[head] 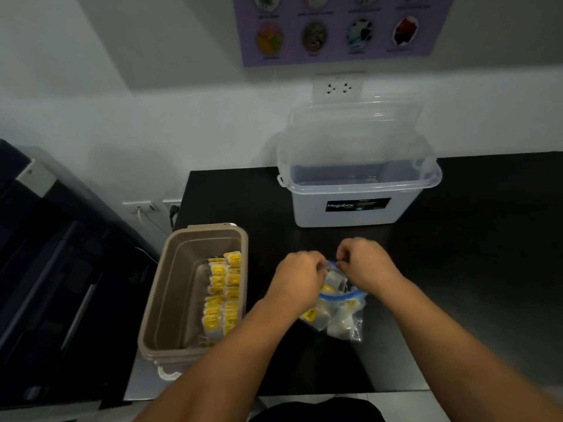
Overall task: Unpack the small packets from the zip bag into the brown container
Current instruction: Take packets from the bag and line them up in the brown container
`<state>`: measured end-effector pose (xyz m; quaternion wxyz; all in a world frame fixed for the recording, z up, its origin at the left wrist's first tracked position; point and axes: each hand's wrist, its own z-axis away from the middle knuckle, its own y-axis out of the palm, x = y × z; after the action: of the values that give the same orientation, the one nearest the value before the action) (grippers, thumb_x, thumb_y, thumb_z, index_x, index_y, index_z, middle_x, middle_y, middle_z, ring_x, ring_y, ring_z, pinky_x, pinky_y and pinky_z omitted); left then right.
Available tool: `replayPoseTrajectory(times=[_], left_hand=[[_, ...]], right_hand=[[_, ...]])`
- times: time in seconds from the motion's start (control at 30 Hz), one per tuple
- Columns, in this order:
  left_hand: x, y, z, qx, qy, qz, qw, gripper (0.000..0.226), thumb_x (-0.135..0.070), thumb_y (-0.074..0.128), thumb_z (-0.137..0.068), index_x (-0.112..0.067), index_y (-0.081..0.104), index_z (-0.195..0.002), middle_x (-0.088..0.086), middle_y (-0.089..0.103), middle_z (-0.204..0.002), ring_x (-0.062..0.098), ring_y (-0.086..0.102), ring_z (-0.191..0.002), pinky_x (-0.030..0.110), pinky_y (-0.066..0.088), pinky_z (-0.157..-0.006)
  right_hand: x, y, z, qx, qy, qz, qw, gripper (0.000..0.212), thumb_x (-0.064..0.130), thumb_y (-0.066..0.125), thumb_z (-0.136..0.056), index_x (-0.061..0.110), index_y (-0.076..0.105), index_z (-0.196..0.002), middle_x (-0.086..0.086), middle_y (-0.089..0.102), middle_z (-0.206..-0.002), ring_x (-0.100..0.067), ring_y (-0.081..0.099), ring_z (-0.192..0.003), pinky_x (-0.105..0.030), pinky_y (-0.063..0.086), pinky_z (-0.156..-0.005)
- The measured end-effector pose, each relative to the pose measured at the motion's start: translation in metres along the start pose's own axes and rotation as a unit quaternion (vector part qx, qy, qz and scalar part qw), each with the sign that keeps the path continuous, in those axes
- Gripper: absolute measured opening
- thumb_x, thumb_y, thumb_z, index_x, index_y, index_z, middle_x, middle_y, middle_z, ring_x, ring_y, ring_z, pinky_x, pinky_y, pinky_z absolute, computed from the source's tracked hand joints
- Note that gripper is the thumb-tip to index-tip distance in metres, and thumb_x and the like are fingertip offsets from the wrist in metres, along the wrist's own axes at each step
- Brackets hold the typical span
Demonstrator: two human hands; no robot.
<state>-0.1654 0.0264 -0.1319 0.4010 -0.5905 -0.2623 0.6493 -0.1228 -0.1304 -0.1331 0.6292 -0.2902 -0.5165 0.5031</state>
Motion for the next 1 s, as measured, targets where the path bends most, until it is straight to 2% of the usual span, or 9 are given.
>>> replayPoseTrajectory(times=[0.1,0.2,0.33,0.5,0.6,0.7,0.77,0.9,1.0], left_hand=[[-0.004,0.023,-0.018,0.056,-0.031,-0.051,0.997,0.017,-0.021,0.060,-0.099,-0.022,0.070,-0.113,0.000,0.070,-0.104,0.015,0.067,-0.094,0.036,0.057,-0.089],[-0.004,0.040,-0.032,0.098,-0.061,-0.146,0.983,0.016,-0.022,0.060,-0.096,-0.020,0.072,-0.106,0.003,0.071,-0.099,0.021,0.069,-0.091,0.039,0.059,-0.084],[-0.003,0.054,-0.042,0.124,-0.112,-0.171,0.971,0.023,-0.032,0.065,-0.090,-0.019,0.071,-0.109,0.004,0.069,-0.098,0.022,0.067,-0.089,0.033,0.054,-0.071],[-0.004,0.063,-0.051,0.152,-0.139,-0.172,0.963,0.039,-0.036,0.071,-0.088,-0.021,0.063,-0.123,0.005,0.067,-0.113,0.022,0.065,-0.103,0.036,0.056,-0.087],[-0.003,0.062,-0.050,0.137,-0.144,-0.129,0.971,0.040,-0.034,0.075,-0.085,-0.027,0.062,-0.122,0.003,0.067,-0.114,0.021,0.065,-0.104,0.039,0.057,-0.089],[0.005,0.062,-0.047,0.090,-0.124,-0.068,0.986,0.017,-0.033,0.080,-0.080,-0.034,0.070,-0.093,-0.005,0.071,-0.098,0.017,0.068,-0.092,0.037,0.059,-0.082],[0.012,0.063,-0.043,0.052,-0.112,-0.033,0.992,0.012,-0.032,0.081,-0.079,-0.031,0.069,-0.079,-0.007,0.069,-0.088,0.013,0.067,-0.082,0.032,0.058,-0.076],[0.017,0.057,-0.038,-0.007,-0.119,0.062,0.991,0.015,-0.026,0.080,-0.081,-0.029,0.066,-0.075,-0.010,0.065,-0.074,0.003,0.061,-0.067,0.016,0.045,-0.059],[0.017,0.054,-0.037,-0.035,-0.126,0.132,0.983,0.017,-0.023,0.079,-0.082,-0.029,0.065,-0.073,-0.006,0.068,-0.070,0.003,0.063,-0.064,0.015,0.047,-0.057]], right_hand=[[-0.016,0.011,-0.005,0.032,0.029,0.007,0.999,0.010,0.024,0.069,-0.093,0.026,0.060,-0.090,0.002,0.056,-0.102,-0.014,0.059,-0.087,-0.035,0.057,-0.081],[-0.024,0.016,-0.006,0.092,0.032,0.034,0.995,0.006,0.025,0.070,-0.092,0.027,0.064,-0.095,-0.001,0.054,-0.109,-0.016,0.060,-0.091,-0.037,0.058,-0.085],[-0.034,0.024,-0.009,0.098,0.018,0.091,0.991,0.024,0.034,0.071,-0.092,0.025,0.070,-0.114,-0.003,0.050,-0.122,-0.023,0.052,-0.113,-0.041,0.053,-0.096],[-0.042,0.030,-0.013,0.111,0.012,0.098,0.989,0.040,0.040,0.071,-0.090,0.023,0.067,-0.125,-0.006,0.050,-0.128,-0.027,0.048,-0.120,-0.042,0.049,-0.099],[-0.044,0.033,-0.016,0.108,0.013,0.099,0.989,0.044,0.040,0.071,-0.089,0.025,0.064,-0.130,-0.005,0.050,-0.128,-0.025,0.048,-0.120,-0.041,0.049,-0.099],[-0.045,0.035,-0.020,0.103,0.021,0.097,0.990,0.047,0.039,0.073,-0.087,0.025,0.064,-0.132,-0.004,0.051,-0.128,-0.024,0.049,-0.121,-0.040,0.049,-0.098],[-0.045,0.035,-0.022,0.105,0.023,0.097,0.989,0.049,0.039,0.074,-0.086,0.025,0.064,-0.132,-0.004,0.052,-0.130,-0.025,0.049,-0.123,-0.041,0.049,-0.099],[-0.041,0.032,-0.026,0.108,0.013,0.105,0.989,0.050,0.040,0.077,-0.086,0.027,0.063,-0.132,-0.003,0.052,-0.131,-0.024,0.049,-0.123,-0.042,0.049,-0.100],[-0.038,0.031,-0.027,0.115,-0.018,0.104,0.988,0.048,0.038,0.077,-0.086,0.030,0.062,-0.132,-0.003,0.051,-0.130,-0.024,0.049,-0.122,-0.041,0.049,-0.100]])
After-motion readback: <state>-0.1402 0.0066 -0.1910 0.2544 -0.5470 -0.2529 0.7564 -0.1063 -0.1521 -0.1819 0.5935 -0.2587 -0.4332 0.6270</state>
